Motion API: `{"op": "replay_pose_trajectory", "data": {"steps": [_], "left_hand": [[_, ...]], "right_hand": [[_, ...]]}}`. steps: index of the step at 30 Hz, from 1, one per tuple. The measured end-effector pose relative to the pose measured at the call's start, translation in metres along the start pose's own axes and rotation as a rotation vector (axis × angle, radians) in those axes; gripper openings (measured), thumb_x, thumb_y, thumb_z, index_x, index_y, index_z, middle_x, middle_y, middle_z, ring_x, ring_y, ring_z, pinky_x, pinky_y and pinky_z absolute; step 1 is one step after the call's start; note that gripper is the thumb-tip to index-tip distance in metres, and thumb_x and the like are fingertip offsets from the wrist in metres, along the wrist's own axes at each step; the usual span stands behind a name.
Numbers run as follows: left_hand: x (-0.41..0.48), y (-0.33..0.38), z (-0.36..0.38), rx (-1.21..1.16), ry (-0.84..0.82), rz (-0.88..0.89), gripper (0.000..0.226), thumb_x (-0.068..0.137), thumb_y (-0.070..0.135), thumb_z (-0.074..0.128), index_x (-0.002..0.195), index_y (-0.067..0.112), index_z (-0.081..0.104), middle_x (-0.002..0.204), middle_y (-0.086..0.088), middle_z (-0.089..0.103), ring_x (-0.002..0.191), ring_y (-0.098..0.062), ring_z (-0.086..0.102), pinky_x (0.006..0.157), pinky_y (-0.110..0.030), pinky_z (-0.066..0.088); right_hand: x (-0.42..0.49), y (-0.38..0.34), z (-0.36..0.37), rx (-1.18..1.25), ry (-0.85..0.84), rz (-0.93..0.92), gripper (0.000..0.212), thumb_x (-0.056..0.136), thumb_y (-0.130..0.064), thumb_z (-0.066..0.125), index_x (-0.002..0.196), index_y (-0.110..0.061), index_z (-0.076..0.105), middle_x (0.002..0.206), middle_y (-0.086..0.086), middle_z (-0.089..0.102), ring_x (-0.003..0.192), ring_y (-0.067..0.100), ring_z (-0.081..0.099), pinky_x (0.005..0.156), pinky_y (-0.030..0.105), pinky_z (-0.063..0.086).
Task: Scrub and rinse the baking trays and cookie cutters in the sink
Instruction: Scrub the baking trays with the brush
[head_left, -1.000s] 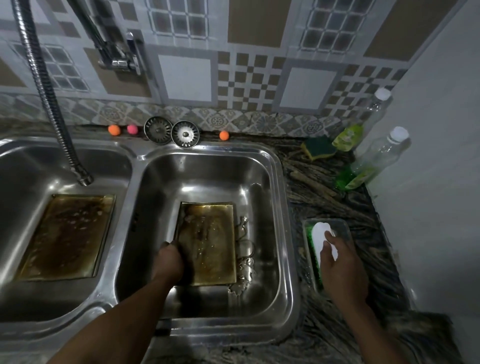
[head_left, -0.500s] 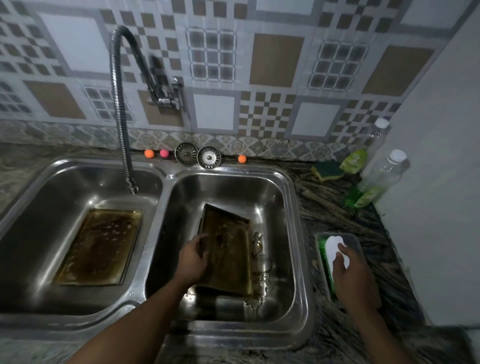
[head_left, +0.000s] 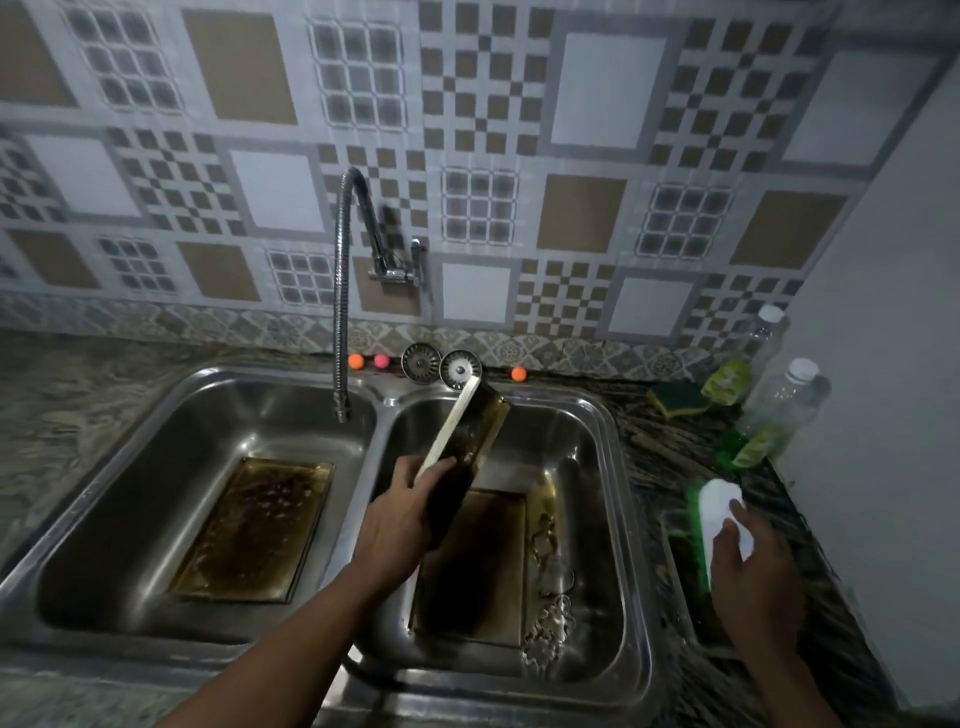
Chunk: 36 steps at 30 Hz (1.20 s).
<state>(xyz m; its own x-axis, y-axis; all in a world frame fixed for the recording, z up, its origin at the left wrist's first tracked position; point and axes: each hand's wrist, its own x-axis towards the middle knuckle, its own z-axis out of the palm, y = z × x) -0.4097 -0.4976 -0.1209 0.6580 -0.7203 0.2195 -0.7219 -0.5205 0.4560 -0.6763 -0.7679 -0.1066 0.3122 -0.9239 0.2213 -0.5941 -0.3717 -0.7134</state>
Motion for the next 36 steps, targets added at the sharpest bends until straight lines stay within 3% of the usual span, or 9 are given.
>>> {"op": "replay_pose_trajectory", "data": {"steps": [2,6,9,12,17,24,27,32,36], "left_hand": [[0.004,0.005,-0.006,-0.139,0.052,0.007,0.098,0.069,0.010,0.083,0.146,0.038,0.029,0.140,0.003,0.030,0.103,-0.008,0.057,0.080,-0.015,0.054],[0.016,0.030,-0.014,-0.344,0.137,0.081,0.086,0.082,-0.009,0.056,0.151,0.032,0.027,0.149,0.001,0.028,0.119,0.017,0.031,0.095,0.006,0.026],[0.021,0.048,-0.020,-0.377,0.206,0.144,0.089,0.083,-0.010,0.056,0.152,0.035,0.023,0.152,0.002,0.024,0.118,0.022,0.029,0.095,0.005,0.029],[0.027,0.057,-0.027,-0.476,0.290,0.171,0.090,0.083,-0.010,0.053,0.152,0.039,0.022,0.149,0.002,0.029,0.133,0.011,0.031,0.106,-0.005,0.029],[0.030,0.059,-0.038,-0.606,0.338,0.143,0.070,0.092,0.003,0.044,0.152,0.033,0.026,0.147,-0.003,0.039,0.139,-0.012,0.036,0.114,-0.025,0.032],[0.045,0.055,-0.052,-0.694,0.454,0.035,0.052,0.101,0.004,0.042,0.151,0.015,0.032,0.149,0.000,0.041,0.136,0.006,0.033,0.108,-0.006,0.025],[0.040,0.053,-0.053,-0.699,0.449,0.025,0.055,0.100,-0.003,0.042,0.150,0.015,0.033,0.147,0.000,0.043,0.136,0.005,0.035,0.109,-0.007,0.025],[0.029,0.063,-0.043,-0.718,0.336,0.107,0.056,0.098,0.005,0.040,0.151,0.020,0.034,0.150,0.007,0.041,0.141,-0.009,0.036,0.117,-0.029,0.030],[0.039,0.062,-0.044,-0.723,0.343,0.084,0.050,0.100,0.019,0.041,0.150,0.022,0.035,0.151,0.009,0.041,0.142,-0.008,0.034,0.117,-0.036,0.030]], "right_hand": [[0.003,-0.031,0.003,0.151,0.054,-0.063,0.031,0.097,-0.019,0.052,0.126,-0.010,0.060,0.130,0.014,0.058,0.118,0.033,0.055,0.093,0.039,0.045],[0.004,-0.109,0.034,0.334,0.072,-0.230,0.027,0.097,-0.023,0.052,0.119,-0.012,0.061,0.121,0.010,0.063,0.107,0.025,0.059,0.086,0.032,0.046],[0.001,-0.158,0.062,0.425,-0.005,-0.267,0.024,0.099,-0.025,0.049,0.121,-0.019,0.058,0.120,0.003,0.062,0.106,0.016,0.058,0.084,0.029,0.047],[0.003,-0.187,0.081,0.461,0.025,-0.261,0.025,0.100,-0.022,0.045,0.122,-0.014,0.054,0.117,0.002,0.061,0.100,0.013,0.056,0.074,0.020,0.039],[0.002,-0.224,0.095,0.458,0.067,-0.260,0.027,0.101,-0.024,0.044,0.124,-0.014,0.054,0.118,0.004,0.064,0.097,0.014,0.059,0.068,0.021,0.040],[-0.028,-0.219,0.101,0.326,-0.098,-0.692,0.025,0.098,-0.024,0.051,0.119,-0.018,0.064,0.111,-0.007,0.066,0.100,0.003,0.060,0.078,0.016,0.048],[-0.015,-0.201,0.097,0.314,-0.041,-0.568,0.025,0.098,-0.024,0.051,0.118,-0.018,0.065,0.114,-0.004,0.068,0.101,0.008,0.062,0.076,0.017,0.046],[0.019,-0.220,0.091,0.355,0.039,-0.279,0.030,0.101,-0.026,0.046,0.126,-0.018,0.060,0.125,0.002,0.064,0.107,0.013,0.059,0.075,0.020,0.042],[0.005,-0.244,0.099,0.377,0.012,-0.393,0.027,0.100,-0.029,0.047,0.121,-0.021,0.062,0.120,-0.002,0.066,0.101,0.014,0.063,0.072,0.025,0.052]]}}
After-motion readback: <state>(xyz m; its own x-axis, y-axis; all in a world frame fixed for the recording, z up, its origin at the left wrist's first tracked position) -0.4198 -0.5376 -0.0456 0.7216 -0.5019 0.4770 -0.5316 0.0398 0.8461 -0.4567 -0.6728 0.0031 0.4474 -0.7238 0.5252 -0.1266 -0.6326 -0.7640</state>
